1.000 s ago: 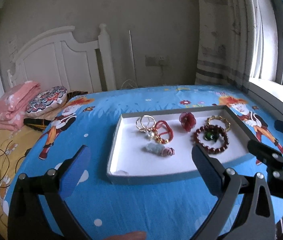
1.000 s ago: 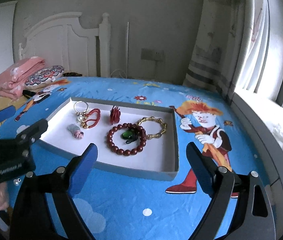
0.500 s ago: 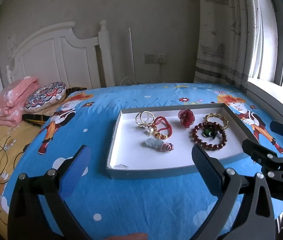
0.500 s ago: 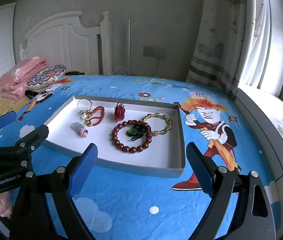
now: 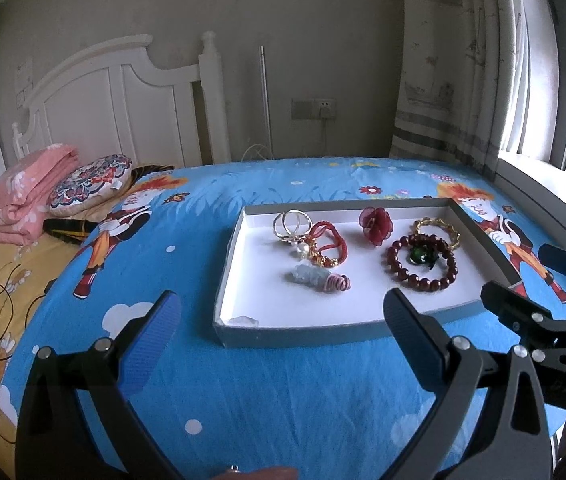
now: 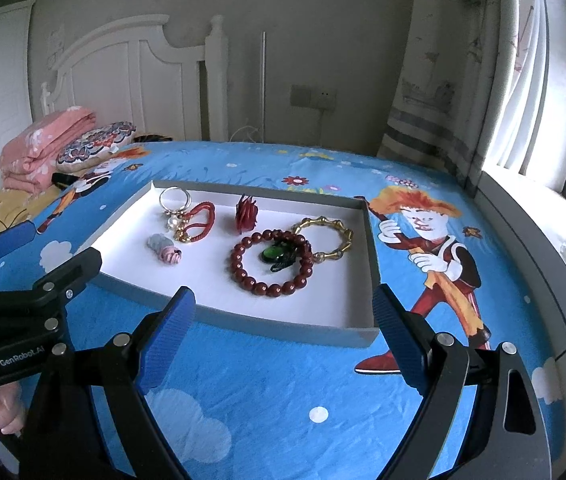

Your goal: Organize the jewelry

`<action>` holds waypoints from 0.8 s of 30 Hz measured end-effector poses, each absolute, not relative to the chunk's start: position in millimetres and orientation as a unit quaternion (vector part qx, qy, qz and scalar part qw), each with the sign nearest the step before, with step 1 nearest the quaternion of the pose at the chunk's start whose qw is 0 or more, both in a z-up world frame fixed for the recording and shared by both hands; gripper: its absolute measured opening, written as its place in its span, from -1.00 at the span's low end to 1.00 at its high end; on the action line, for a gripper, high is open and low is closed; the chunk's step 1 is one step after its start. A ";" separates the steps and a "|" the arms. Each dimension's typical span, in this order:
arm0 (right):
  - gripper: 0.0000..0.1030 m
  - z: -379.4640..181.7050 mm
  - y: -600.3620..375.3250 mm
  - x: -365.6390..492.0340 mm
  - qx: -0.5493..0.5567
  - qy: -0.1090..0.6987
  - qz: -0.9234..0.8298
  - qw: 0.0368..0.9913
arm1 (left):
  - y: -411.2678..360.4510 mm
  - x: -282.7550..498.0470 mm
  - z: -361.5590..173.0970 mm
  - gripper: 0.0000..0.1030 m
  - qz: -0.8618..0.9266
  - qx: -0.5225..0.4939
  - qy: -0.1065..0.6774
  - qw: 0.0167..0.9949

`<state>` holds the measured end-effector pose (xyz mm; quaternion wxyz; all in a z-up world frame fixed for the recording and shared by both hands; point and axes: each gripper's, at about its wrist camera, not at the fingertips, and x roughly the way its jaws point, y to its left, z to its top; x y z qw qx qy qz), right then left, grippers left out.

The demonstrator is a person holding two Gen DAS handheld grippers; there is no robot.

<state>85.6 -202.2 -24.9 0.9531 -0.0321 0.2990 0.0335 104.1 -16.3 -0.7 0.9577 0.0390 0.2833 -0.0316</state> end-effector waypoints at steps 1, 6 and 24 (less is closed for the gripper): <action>0.63 -25.2 -202.0 85.6 -0.032 0.299 0.033 0.953 | -16.0 103.7 -1.1 0.91 -0.032 0.039 0.284 0.958; 0.63 -25.4 -202.1 85.4 -0.032 0.299 0.032 0.953 | -15.0 102.3 -3.7 0.91 -0.032 0.040 0.287 0.957; 0.63 -26.6 -201.7 85.0 -0.031 0.299 0.033 0.953 | -15.4 102.0 -4.6 0.91 -0.031 0.040 0.286 0.957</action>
